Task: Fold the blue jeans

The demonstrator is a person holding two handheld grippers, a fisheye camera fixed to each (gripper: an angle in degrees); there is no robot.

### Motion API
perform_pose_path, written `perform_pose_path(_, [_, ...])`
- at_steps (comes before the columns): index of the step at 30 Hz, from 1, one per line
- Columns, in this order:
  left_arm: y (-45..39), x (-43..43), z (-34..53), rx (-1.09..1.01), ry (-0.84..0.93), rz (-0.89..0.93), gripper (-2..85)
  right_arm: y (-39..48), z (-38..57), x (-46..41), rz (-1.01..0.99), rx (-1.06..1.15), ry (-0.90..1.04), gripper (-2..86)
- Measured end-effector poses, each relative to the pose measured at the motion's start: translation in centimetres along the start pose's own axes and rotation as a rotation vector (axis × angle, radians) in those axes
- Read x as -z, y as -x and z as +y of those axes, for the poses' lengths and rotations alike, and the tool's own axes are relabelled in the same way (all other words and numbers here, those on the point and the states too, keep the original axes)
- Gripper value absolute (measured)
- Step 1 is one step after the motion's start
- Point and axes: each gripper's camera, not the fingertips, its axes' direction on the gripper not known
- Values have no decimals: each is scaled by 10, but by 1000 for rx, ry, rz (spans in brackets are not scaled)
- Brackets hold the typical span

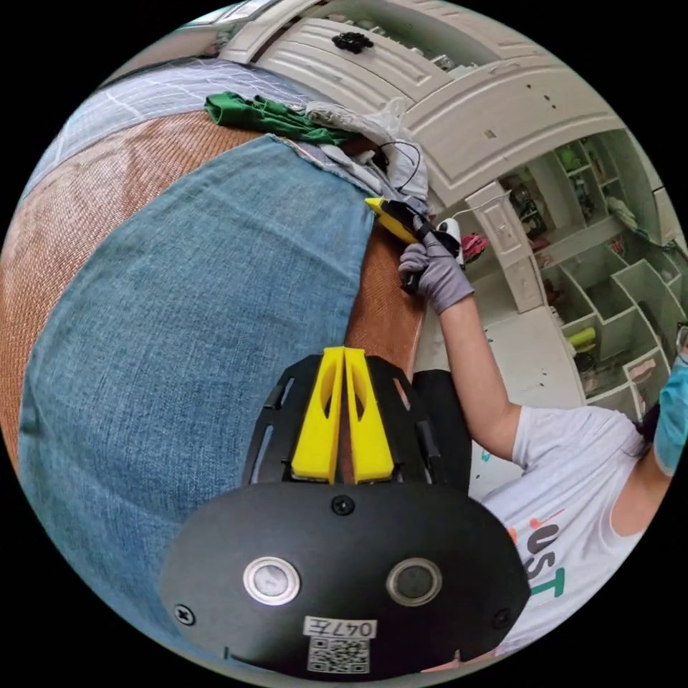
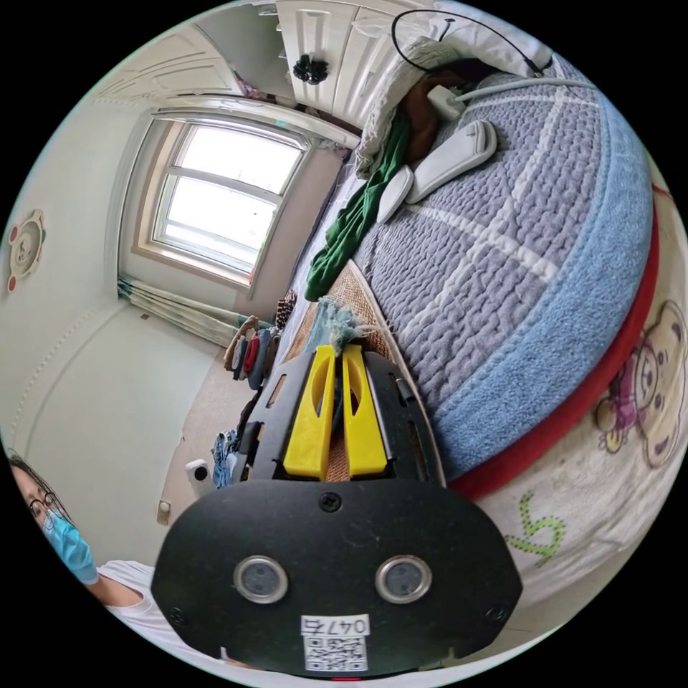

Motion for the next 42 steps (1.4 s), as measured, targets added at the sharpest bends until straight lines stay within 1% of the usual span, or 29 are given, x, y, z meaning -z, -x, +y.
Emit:
perform_pose_path(1, [-3, 10, 1, -6, -34, -1, -10, 4, -6, 0, -6, -1, 0, -8])
perform_pose_path(2, [-6, 31, 0, 6, -83, -72, -10, 9, -13, 0, -13, 2, -1, -8])
perform_pose_path(3, [-2, 53, -1, 32, -124, -184, -10, 12, -16, -1, -16, 5, -1, -8])
perform_pose_path(4, [3, 62, -2, 57, -143, -242, -10, 19, -22, -1, -23, 11, -4, -8])
perform_pose_path(5, [19, 75, -5, 109, -167, -339, -10, 27, -29, -2, -33, 18, -8, -8])
perform_pose_path(6, [41, 79, -11, 159, -144, -392, -10, 32, -32, -3, -39, 23, -11, -8])
perform_pose_path(9, [85, 72, -23, 219, -87, -438, -10, 63, -48, -7, -75, 69, -34, -8])
perform_pose_path(12, [108, 76, -15, 273, -87, -359, -9, 114, -62, -13, -142, 169, -63, -8])
perform_pose_path(15, [118, 89, 11, 272, -106, -285, -10, 201, -68, -36, -249, 346, -36, -9])
perform_pose_path(16, [118, 96, 20, 282, -123, -285, -10, 247, -64, -53, -290, 431, 6, -9])
perform_pose_path(17, [115, 117, 42, 285, -177, -290, -10, 300, -53, -74, -326, 530, 60, -9])
perform_pose_path(18, [110, 141, 69, 283, -238, -282, -10, 327, -44, -86, -342, 584, 91, -9])
perform_pose_path(19, [108, 153, 85, 286, -267, -278, -10, 380, -21, -110, -373, 682, 149, -9])
perform_pose_path(20, [106, 176, 122, 305, -325, -271, -10, 430, 7, -135, -409, 761, 192, -9])
perform_pose_path(21, [108, 194, 163, 335, -372, -257, -10, 453, 23, -148, -429, 793, 211, -9])
perform_pose_path(22, [109, 201, 185, 353, -390, -246, -10, 496, 55, -177, -465, 847, 259, -9])
perform_pose_path(23, [114, 213, 229, 389, -425, -216, -10, 532, 89, -208, -494, 890, 335, -9])
perform_pose_path(24, [119, 223, 273, 421, -466, -181, -10, 547, 107, -224, -508, 904, 382, -9])
perform_pose_path(25, [121, 227, 296, 439, -489, -164, -10, 572, 141, -253, -529, 932, 484, -9])
perform_pose_path(26, [127, 235, 341, 475, -537, -134, -10, 590, 175, -278, -532, 958, 570, -9])
perform_pose_path(27, [132, 238, 384, 510, -578, -108, -10, 596, 190, -288, -524, 968, 606, -9])
perform_pose_path(29, [140, 236, 438, 552, -608, -69, -10, 608, 237, -319, -457, 1011, 705, -8])
perform_pose_path(30, [143, 231, 468, 583, -607, -67, -9, 610, 245, -324, -444, 1014, 722, -8])
perform_pose_path(32, [144, 226, 502, 576, -631, -40, -9, 615, 257, -336, -449, 996, 782, -8])
perform_pose_path(34, [141, 224, 527, 567, -648, -25, -8, 624, 256, -338, -446, 987, 797, -9])
perform_pose_path(37, [137, 227, 563, 549, -676, -28, -4, 651, 257, -331, -412, 1035, 826, -9])
perform_pose_path(39, [142, 225, 591, 535, -717, 62, 15, 667, 260, -322, -371, 1086, 831, -9])
perform_pose_path(42, [153, 214, 622, 551, -732, 144, 47, 691, 266, -310, -301, 1151, 837, -8])
